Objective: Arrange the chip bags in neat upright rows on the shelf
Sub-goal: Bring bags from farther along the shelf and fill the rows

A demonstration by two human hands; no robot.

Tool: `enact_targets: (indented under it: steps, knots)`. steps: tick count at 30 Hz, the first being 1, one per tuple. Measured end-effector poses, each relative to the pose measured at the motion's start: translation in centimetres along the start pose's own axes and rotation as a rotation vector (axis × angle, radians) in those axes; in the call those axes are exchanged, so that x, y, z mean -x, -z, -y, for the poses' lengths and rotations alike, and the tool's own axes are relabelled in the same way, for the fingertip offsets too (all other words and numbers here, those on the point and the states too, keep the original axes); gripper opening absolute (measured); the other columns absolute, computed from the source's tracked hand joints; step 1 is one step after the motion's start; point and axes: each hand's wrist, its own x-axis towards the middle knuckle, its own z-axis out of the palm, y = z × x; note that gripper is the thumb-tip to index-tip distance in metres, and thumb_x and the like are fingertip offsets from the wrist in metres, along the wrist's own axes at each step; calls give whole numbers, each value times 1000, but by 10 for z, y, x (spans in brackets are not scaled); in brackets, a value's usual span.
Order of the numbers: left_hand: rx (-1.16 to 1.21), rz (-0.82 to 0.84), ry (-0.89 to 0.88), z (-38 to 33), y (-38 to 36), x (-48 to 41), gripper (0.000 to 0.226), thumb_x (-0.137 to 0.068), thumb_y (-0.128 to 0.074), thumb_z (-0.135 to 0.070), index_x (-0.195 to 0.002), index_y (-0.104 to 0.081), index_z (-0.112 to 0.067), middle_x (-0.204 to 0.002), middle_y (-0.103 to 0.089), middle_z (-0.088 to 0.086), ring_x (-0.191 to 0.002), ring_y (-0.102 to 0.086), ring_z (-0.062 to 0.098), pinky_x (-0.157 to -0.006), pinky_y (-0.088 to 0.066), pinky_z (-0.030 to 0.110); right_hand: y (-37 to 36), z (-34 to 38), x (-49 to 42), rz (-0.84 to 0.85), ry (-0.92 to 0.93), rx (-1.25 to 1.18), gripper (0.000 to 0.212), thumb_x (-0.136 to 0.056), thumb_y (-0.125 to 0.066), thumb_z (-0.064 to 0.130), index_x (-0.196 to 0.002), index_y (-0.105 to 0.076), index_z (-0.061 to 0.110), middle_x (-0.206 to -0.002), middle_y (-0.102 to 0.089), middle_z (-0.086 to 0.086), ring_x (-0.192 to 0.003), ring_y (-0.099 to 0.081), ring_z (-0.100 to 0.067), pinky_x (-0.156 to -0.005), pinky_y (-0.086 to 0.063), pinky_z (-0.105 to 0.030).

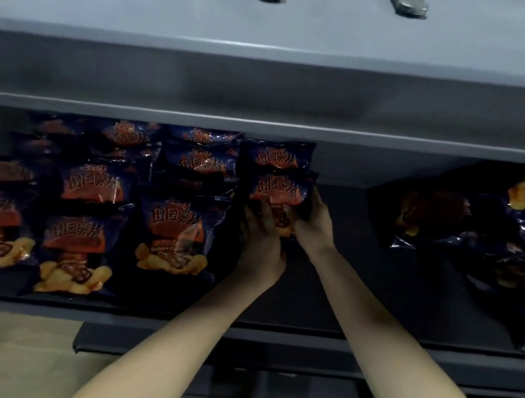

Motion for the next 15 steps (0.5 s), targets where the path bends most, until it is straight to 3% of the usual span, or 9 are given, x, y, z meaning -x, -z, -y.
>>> enact_targets:
  steps: [2, 5, 9, 12, 15]
  knots:
    - [18, 8, -16, 1, 1, -2, 92, -91, -54, -15, -145, 20, -10, -151, 23, 24, -140, 18, 38, -113, 7, 44, -4, 1, 4, -68, 7, 53, 60, -87, -63, 16, -141, -38, 21, -128, -55, -4, -123, -44, -21, -103, -37, -30]
    - [21, -14, -39, 7, 3, 5, 94, -89, -57, -16, -146, 17, -12, -152, 22, 22, -141, 15, 39, -113, 4, 46, -8, 0, 22, -172, -14, 97, 71, -88, -64, 29, -147, -28, 15, -138, -45, -9, -128, -39, -19, -92, -27, -13]
    - [-19, -130, -221, 12, 1, 26, 95, -84, -61, -14, -147, 11, -8, -153, 16, 22, -142, 14, 36, -116, 1, 46, 0, -6, 45, -289, -48, 71, 71, -88, -61, 39, -147, -29, 14, -143, -41, -9, -131, -40, -21, -95, -29, -17]
    - [-8, -165, -401, 0, 1, 36, 90, -80, -61, -7, -148, -2, -5, -155, 6, 22, -143, 8, 32, -115, -4, 44, 15, -5, 59, -356, -29, 69, 62, -90, -60, 35, -144, -35, 15, -138, -45, -6, -126, -45, -17, -96, -33, -17]
    - [10, -132, -473, -22, -6, 41, 84, -78, -62, -7, -148, -15, -4, -155, -6, 20, -144, -2, 32, -116, -11, 46, 37, -4, 78, -436, -2, 42, 52, -90, -60, 31, -138, -43, 18, -135, -47, -2, -123, -47, -13, -101, -39, -23]
